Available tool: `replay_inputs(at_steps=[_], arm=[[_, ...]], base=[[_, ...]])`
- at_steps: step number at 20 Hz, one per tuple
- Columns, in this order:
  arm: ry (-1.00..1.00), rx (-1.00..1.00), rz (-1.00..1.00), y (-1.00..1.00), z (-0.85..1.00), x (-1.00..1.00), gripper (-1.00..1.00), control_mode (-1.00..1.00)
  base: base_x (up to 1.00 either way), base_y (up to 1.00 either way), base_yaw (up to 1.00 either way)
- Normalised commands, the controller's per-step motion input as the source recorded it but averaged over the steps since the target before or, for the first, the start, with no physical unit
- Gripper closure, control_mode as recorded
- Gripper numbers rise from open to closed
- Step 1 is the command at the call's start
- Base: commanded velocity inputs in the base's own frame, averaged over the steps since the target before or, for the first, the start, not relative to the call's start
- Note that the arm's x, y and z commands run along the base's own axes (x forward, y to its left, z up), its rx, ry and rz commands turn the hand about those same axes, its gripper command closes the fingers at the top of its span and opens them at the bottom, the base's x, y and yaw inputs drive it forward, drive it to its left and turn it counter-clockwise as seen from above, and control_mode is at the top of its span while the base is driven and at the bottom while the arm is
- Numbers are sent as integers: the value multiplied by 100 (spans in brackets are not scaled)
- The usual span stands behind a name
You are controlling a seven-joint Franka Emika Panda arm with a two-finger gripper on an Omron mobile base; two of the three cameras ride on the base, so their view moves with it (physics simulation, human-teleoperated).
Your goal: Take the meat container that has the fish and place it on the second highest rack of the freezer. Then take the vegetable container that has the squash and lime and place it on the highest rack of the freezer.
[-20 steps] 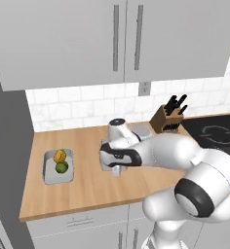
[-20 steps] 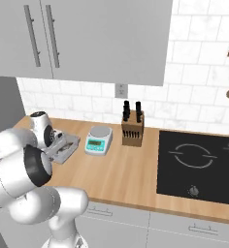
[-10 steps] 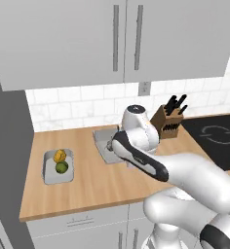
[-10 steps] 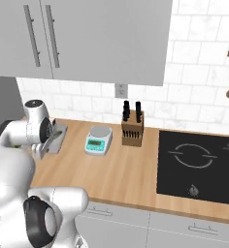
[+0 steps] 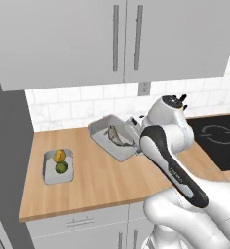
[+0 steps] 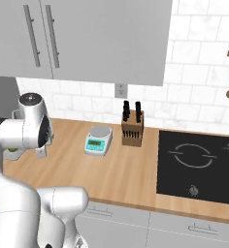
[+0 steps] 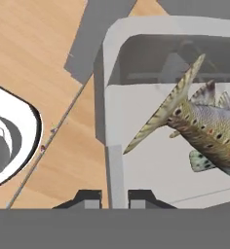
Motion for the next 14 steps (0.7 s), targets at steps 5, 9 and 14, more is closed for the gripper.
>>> replay_inputs(at_steps=[5,9,14], arm=[[-9,0,45,-32,87,-63,100,-100],[-11,-7,44,-34,80,-67,100,-100],[-10,-25,40,-36,57,-75,100,-100]], base=[[0,0,0],[0,0,0],[0,0,0]])
